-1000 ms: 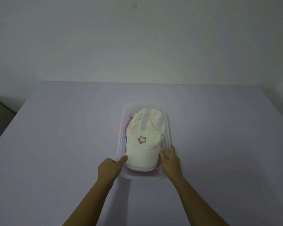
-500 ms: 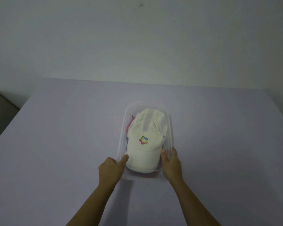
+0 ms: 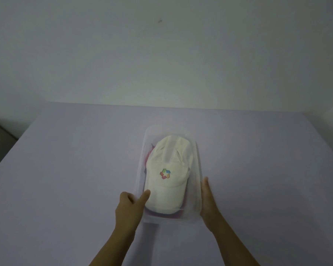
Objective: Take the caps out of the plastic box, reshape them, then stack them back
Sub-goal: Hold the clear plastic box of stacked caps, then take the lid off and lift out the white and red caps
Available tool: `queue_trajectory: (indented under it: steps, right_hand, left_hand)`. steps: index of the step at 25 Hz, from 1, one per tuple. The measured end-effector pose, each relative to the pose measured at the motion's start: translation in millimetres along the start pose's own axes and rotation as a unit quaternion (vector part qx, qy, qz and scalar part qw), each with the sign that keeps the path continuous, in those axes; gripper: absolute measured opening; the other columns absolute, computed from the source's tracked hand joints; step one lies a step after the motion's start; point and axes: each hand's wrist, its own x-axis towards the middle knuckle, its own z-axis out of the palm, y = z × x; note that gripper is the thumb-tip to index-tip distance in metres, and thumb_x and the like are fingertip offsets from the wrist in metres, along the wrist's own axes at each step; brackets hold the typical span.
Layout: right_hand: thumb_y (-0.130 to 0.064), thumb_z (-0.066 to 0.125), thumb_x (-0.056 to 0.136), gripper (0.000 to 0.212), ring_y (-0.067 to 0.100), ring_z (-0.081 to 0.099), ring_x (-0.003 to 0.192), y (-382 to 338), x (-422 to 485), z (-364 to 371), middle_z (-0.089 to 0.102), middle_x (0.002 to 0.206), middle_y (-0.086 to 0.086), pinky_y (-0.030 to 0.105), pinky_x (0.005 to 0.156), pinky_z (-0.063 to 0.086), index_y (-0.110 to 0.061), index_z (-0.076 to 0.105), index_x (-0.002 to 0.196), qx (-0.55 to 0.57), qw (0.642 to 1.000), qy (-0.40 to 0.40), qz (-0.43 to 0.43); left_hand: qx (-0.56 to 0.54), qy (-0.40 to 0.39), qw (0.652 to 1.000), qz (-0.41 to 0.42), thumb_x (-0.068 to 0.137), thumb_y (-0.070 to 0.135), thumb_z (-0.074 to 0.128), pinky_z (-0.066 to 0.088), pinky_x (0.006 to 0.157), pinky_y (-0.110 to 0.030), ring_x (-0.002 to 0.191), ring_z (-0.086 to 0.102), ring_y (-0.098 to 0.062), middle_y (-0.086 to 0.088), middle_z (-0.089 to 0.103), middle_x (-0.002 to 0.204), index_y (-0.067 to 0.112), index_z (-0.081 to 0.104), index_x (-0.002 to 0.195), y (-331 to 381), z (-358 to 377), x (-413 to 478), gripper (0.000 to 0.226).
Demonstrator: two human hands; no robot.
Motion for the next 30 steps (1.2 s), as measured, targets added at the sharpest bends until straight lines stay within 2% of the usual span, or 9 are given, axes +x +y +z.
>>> queue_trajectory:
  steps: [4,7,9,11,13,21,24,27,30]
  right_hand:
    - [-0.075,0.01,0.08,0.08,0.024,0.046,0.125,-2.0,4.2,-10.0,0.049,0.135,-0.002,0.049,0.108,0.034,-0.027,0.04,0.137,0.093,0.995,0.022,0.008]
    - [-0.068,0.039,0.083,0.067,0.018,0.04,0.13,0.7,-4.4,-4.2,0.039,0.142,-0.01,0.048,0.111,0.032,-0.035,0.031,0.14,-0.068,0.997,0.028,-0.011]
    - [-0.032,0.057,0.086,0.074,0.018,0.038,0.132,3.4,-11.8,1.1,0.034,0.146,-0.007,0.031,0.107,0.035,-0.028,0.016,0.147,-0.225,0.973,0.015,-0.038]
    - [0.001,0.048,0.088,0.078,0.023,0.045,0.126,8.6,-11.6,2.4,0.032,0.15,0.004,0.007,0.085,0.04,-0.021,0.005,0.148,-0.306,0.95,0.021,-0.058]
    - [0.008,0.041,0.088,0.077,0.024,0.049,0.121,11.8,-9.0,0.3,0.03,0.151,0.007,-0.003,0.066,0.036,-0.02,0.001,0.147,-0.338,0.938,0.03,-0.068]
    - [0.009,0.038,0.088,0.079,0.018,0.032,0.138,11.1,-10.6,-0.9,0.024,0.154,0.003,0.019,0.099,0.032,-0.029,-0.002,0.145,-0.312,0.948,0.014,-0.064]
    - [0.011,0.036,0.086,0.082,0.018,0.029,0.139,7.7,-13.4,0.2,0.023,0.154,0.002,0.022,0.103,0.031,-0.03,-0.002,0.146,-0.305,0.951,0.004,-0.052]
    - [0.011,0.037,0.087,0.083,0.019,0.032,0.138,5.8,-14.2,0.9,0.022,0.154,0.001,0.023,0.1,0.035,-0.03,-0.003,0.147,-0.307,0.951,-0.006,-0.047]
    - [0.009,0.038,0.087,0.083,0.019,0.038,0.134,5.8,-14.0,1.2,0.023,0.154,0.0,0.027,0.1,0.038,-0.032,-0.004,0.146,-0.324,0.945,-0.01,-0.049]
  left_hand:
    - [-0.286,-0.059,0.956,-0.029,0.085,0.016,0.064,0.051,0.068,-0.032,0.083,0.062,-0.025,-0.014,0.065,0.092,0.005,0.051,0.111,13.2,-0.3,-5.2,0.031]
    - [-0.358,-0.052,0.932,0.016,0.087,0.008,0.059,0.056,0.065,-0.028,0.072,0.066,-0.016,-0.009,0.068,0.085,0.003,0.049,0.125,24.0,-25.7,10.8,0.039]
    - [-0.396,-0.043,0.916,0.045,0.088,0.001,0.055,0.057,0.063,-0.021,0.063,0.067,-0.009,-0.001,0.07,0.075,0.003,0.048,0.13,29.2,-57.7,31.6,0.043]
    - [-0.394,-0.033,0.916,0.067,0.088,-0.003,0.05,0.056,0.064,-0.016,0.059,0.065,-0.005,0.005,0.069,0.065,0.013,0.063,0.116,31.4,-97.4,51.5,0.034]
    - [-0.371,-0.029,0.926,0.069,0.09,-0.002,0.048,0.056,0.064,-0.015,0.057,0.066,-0.003,0.008,0.068,0.061,0.019,0.069,0.099,27.3,-135.9,66.4,0.032]
    - [-0.288,-0.026,0.956,-0.046,0.091,0.001,0.051,0.059,0.064,-0.024,0.058,0.069,-0.007,-0.001,0.068,0.087,0.011,0.042,0.136,-29.4,-165.7,106.4,0.047]
    - [-0.252,-0.045,0.964,-0.077,0.091,0.003,0.051,0.058,0.073,-0.029,0.073,0.066,-0.019,-0.008,0.064,0.097,0.011,0.041,0.138,-47.7,-153.6,112.8,0.048]
    - [-0.092,-0.03,0.994,-0.042,0.091,0.019,0.056,0.045,0.097,-0.043,0.099,0.06,-0.029,-0.012,0.061,0.118,0.017,0.043,0.138,-66.3,-149.7,116.5,0.05]
    - [0.139,-0.028,0.99,0.02,0.08,0.043,0.061,0.045,0.098,-0.049,0.108,0.058,-0.032,-0.011,0.062,0.121,0.015,0.054,0.13,-76.1,-151.8,119.3,0.058]
